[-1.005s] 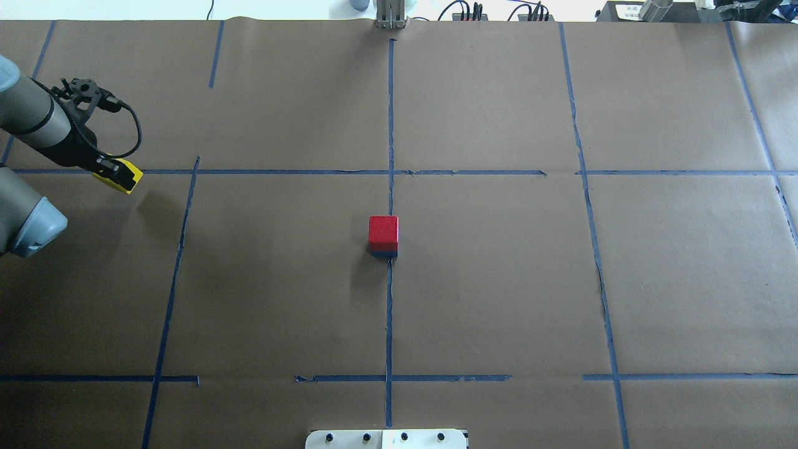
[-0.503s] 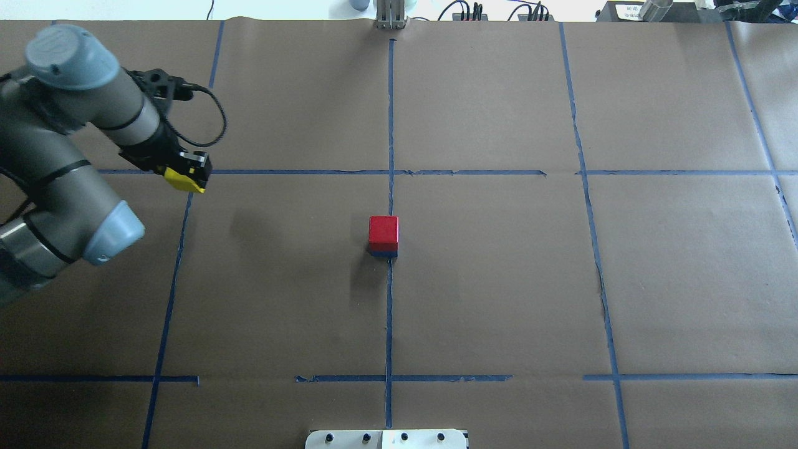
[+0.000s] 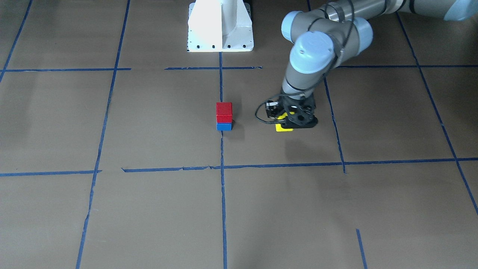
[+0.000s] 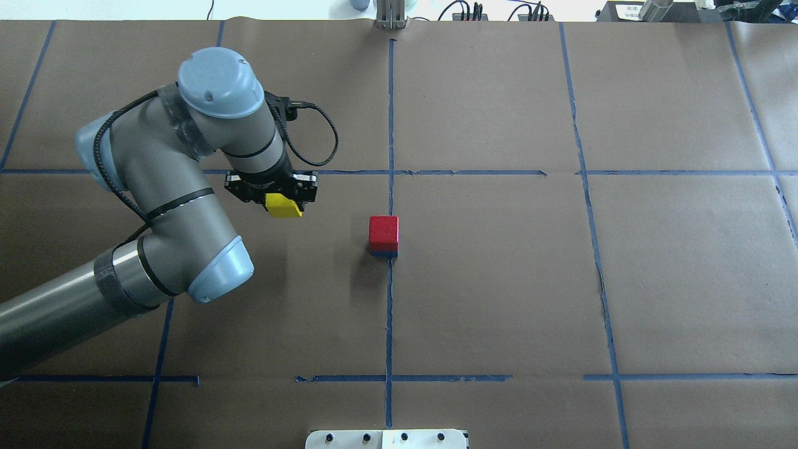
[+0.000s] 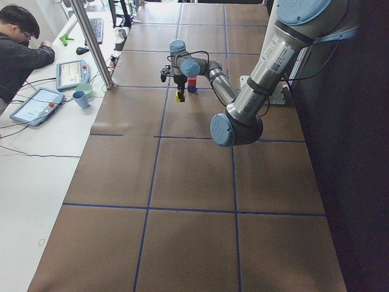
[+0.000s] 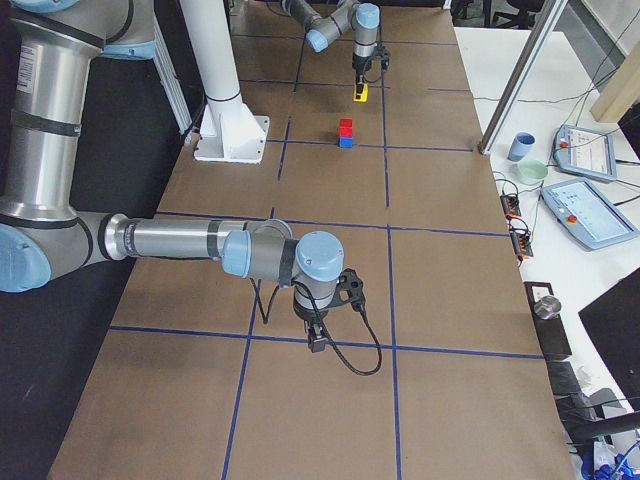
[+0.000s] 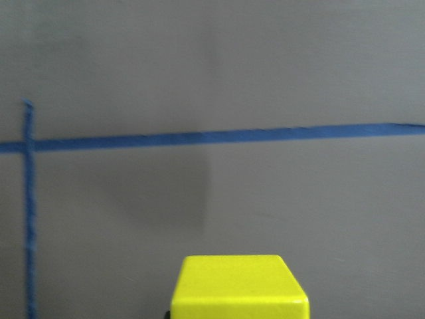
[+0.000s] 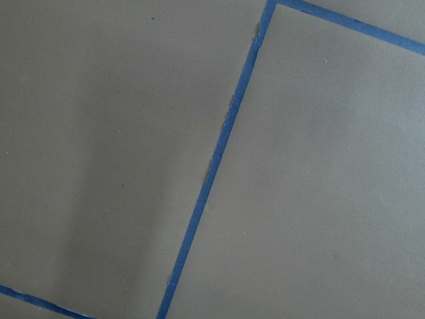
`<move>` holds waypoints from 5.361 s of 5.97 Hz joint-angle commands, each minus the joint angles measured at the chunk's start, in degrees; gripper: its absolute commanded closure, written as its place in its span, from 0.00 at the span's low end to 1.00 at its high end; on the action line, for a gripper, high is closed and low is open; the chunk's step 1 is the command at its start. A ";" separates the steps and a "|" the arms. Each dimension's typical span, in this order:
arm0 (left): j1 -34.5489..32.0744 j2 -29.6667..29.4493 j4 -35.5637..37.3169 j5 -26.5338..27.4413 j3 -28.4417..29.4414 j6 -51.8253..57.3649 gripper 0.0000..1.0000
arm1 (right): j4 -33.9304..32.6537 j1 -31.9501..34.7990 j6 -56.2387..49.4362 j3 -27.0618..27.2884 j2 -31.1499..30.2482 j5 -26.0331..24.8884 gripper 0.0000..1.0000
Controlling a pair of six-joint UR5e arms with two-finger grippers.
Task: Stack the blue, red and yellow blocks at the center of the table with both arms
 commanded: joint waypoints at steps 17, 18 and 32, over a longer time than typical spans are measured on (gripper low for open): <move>7.91 -13.41 2.23 4.22 6.94 -7.00 0.92 | 0.00 0.00 0.00 -0.10 0.00 0.00 0.00; 7.91 -13.41 2.23 4.14 6.94 -7.09 0.88 | 0.00 0.00 0.00 -0.10 0.00 0.00 0.00; 4.67 -12.97 2.40 4.49 3.19 -7.00 0.00 | 0.00 0.00 0.00 -0.10 0.09 0.00 0.00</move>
